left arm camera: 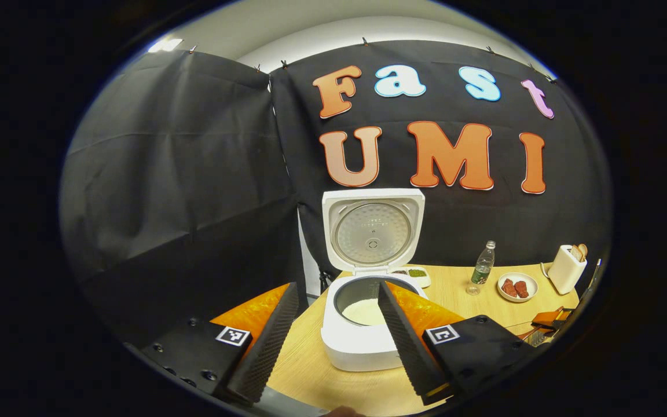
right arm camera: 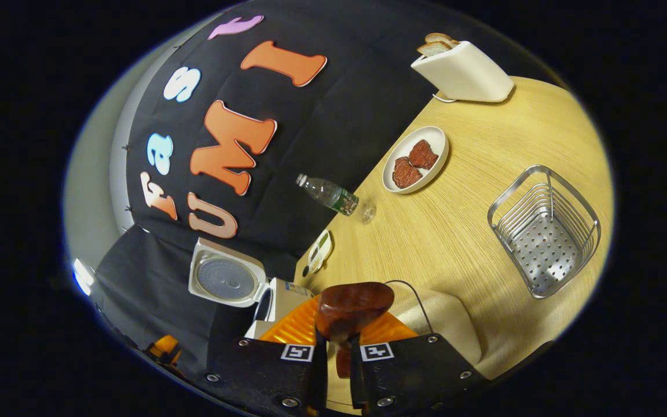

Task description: Close the left gripper, press the button to open the rice cooker; take a wooden spoon from the chopstick holder with the right hand, scoop a spoonful of rice and pour it into the rice cooker, then put the wooden spoon back into the chopstick holder.

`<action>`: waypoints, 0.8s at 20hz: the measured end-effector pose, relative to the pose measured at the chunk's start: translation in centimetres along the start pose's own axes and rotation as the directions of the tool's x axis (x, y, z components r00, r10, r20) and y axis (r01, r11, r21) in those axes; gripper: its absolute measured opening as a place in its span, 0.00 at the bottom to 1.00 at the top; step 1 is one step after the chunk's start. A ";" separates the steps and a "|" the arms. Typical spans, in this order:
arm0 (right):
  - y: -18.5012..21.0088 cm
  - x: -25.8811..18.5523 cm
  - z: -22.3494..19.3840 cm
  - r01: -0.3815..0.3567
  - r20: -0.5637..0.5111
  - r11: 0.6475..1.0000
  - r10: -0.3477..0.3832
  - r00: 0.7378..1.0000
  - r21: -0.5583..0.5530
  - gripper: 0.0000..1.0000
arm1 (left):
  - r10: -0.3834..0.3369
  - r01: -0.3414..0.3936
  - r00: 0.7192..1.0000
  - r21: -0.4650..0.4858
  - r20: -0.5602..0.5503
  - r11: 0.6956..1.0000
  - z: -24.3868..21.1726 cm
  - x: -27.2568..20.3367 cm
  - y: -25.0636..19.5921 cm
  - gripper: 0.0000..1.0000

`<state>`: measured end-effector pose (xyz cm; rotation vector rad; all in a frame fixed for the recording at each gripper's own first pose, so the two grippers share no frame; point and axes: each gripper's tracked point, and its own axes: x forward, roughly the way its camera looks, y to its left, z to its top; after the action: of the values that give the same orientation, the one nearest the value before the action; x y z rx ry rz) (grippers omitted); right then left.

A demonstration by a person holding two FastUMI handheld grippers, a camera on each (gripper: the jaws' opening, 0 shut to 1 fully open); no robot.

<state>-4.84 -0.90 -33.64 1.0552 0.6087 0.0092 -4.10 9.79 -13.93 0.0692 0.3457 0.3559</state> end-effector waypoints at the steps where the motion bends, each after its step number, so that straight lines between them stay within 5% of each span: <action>1: 0.1 -0.2 0.4 -0.012 0.009 1.000 0.012 1.000 0.023 0.15 | -0.003 0.003 1.000 0.001 0.000 1.000 0.0 0.0 -0.2 0.90; 9: 5.2 -1.1 3.4 -0.168 0.071 0.948 0.154 0.986 0.270 0.15 | -0.006 0.006 0.999 -0.013 0.031 1.000 0.9 -0.7 -0.8 0.90; 16: 13.0 0.8 3.6 -0.275 0.069 0.898 0.268 0.961 0.344 0.15 | 0.049 -0.046 0.998 -0.070 0.043 0.997 0.9 -1.3 2.5 0.95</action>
<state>1.15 3.01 -22.11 1.4819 0.4478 0.1387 -5.75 11.63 -12.36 0.0181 0.2879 0.4125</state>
